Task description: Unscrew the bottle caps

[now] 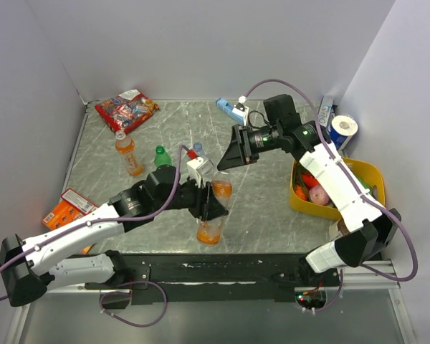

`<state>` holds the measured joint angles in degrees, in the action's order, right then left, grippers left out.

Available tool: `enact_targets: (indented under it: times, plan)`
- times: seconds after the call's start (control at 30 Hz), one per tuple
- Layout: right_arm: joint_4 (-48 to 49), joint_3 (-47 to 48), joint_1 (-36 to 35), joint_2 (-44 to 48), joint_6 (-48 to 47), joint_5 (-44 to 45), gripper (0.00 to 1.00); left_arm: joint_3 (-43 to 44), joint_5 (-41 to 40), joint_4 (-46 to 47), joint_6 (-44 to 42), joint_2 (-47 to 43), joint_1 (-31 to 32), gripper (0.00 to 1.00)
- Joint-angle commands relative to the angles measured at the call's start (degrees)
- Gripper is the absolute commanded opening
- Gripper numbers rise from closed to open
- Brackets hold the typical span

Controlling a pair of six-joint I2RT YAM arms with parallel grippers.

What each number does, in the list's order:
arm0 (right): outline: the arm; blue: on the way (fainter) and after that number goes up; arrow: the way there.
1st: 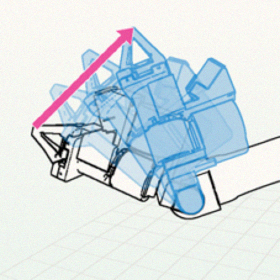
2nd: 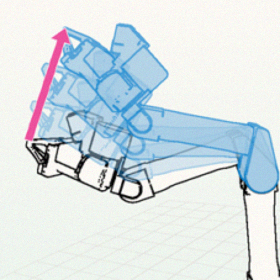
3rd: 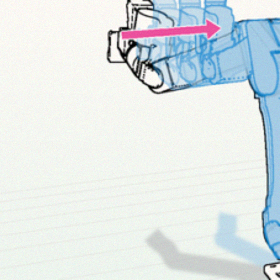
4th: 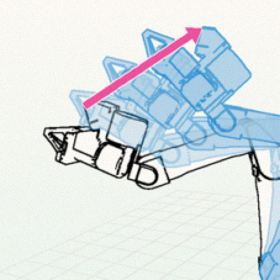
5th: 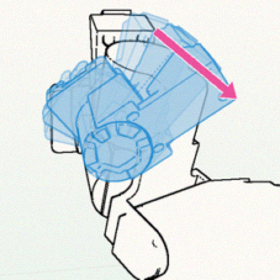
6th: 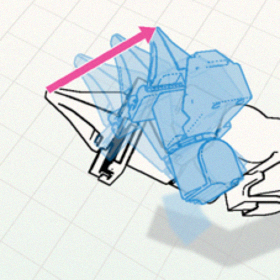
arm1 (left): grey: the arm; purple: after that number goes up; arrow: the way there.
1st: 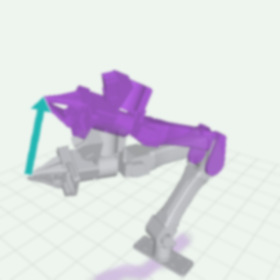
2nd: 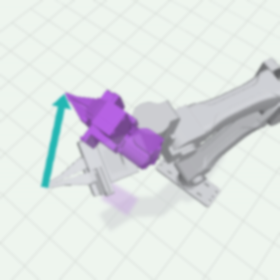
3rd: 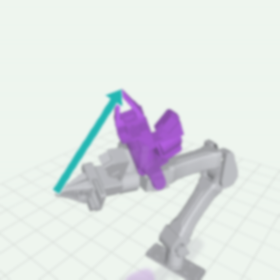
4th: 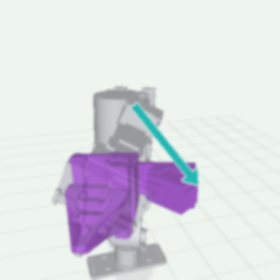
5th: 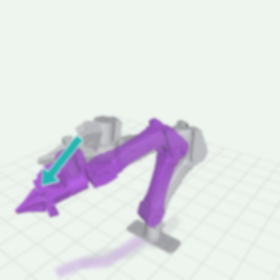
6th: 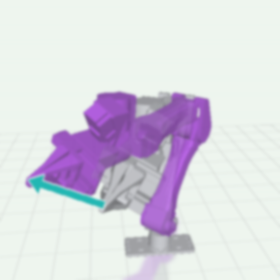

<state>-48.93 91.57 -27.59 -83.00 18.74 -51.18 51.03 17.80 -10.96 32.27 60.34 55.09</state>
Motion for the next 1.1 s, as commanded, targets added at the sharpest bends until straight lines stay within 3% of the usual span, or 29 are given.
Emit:
enact_targets:
  times: [0.0,0.3,0.43,0.6,0.67,0.8,0.93,1.07]
  plan:
    - [11.13,-0.95,2.37,3.72,-1.08,-3.05,0.13,-0.05,3.91,-4.59,0.51,-2.77,0.46,0.52]
    - [11.67,-3.33,2.72,5.92,-0.64,0.54,0.14,0.65,3.47,-7.14,0.16,-3.21,0.46,0.52]
    - [5.78,-1.84,2.99,5.66,-0.46,17.28,0.14,1.36,-5.83,-11.80,0.25,-4.69,-0.24,0.51]
    - [9.37,-10.43,1.58,10.13,-0.81,30.76,0.14,5.03,-8.04,-15.66,-1.94,-6.72,-9.73,0.52]
    - [12.09,-15.51,-1.31,11.81,-0.81,38.20,0.14,6.45,-9.01,-16.63,-2.74,-7.69,-12.36,0.52]
    - [17.19,-22.30,-9.04,11.64,-1.43,50.00,0.14,9.62,-20.06,-19.71,-3.44,-9.97,-13.43,0.53]
    - [22.29,-25.38,-15.11,7.86,-1.60,55.21,0.14,9.53,-30.26,-19.71,-2.83,-12.78,-13.52,0.54]
    - [26.86,-26.53,-18.19,1.28,-1.25,57.24,0.14,10.15,-33.18,-21.73,-2.56,-13.49,-13.69,0.54]
